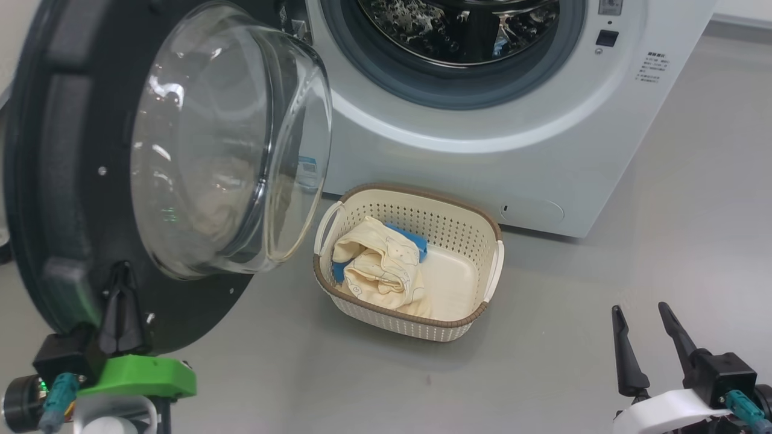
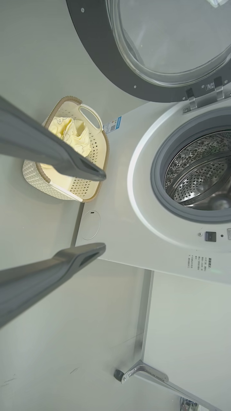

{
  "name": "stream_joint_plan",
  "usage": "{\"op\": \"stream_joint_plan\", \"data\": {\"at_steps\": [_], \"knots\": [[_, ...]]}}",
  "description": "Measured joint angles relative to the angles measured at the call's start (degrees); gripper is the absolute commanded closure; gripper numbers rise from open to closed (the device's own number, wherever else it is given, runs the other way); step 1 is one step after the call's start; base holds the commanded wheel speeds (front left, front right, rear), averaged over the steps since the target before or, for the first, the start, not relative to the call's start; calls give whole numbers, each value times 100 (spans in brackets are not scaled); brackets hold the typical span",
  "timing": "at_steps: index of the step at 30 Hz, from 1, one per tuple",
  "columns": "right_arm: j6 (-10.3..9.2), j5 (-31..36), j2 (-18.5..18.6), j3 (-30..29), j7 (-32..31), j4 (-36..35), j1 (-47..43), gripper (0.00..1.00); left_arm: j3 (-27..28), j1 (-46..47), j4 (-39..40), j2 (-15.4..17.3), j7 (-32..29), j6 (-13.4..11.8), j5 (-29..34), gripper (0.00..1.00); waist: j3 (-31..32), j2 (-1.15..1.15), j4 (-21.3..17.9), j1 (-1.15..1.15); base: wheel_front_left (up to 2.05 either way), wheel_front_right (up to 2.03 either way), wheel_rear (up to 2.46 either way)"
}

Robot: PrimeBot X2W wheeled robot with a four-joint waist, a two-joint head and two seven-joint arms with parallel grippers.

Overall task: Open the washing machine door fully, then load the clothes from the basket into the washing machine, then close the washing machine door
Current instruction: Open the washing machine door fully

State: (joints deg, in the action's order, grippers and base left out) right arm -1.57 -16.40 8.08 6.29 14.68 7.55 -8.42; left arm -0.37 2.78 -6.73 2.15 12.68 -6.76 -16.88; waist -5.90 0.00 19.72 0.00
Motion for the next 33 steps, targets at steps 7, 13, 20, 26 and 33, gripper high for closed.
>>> {"op": "stream_joint_plan", "data": {"at_steps": [7,13,20,26,33], "knots": [[52,1,104,-71,0,-52,110,0,470,339,-314,22,0,0,-1,100,-221,0,-74,0,0,0,0],[100,33,141,-108,0,-64,183,0,726,678,-624,56,8,0,-42,100,-361,0,-96,0,0,0,0],[112,37,154,-153,0,-74,319,0,914,966,-940,93,53,0,-76,100,-442,0,-138,0,0,0,0],[151,40,151,-163,0,-60,325,0,1006,1010,-1132,88,107,0,-77,100,-433,0,-168,0,0,0,0],[201,42,122,-164,0,-24,334,0,934,960,-1020,71,158,-1,-57,100,-360,0,-231,0,0,0,0]]}}
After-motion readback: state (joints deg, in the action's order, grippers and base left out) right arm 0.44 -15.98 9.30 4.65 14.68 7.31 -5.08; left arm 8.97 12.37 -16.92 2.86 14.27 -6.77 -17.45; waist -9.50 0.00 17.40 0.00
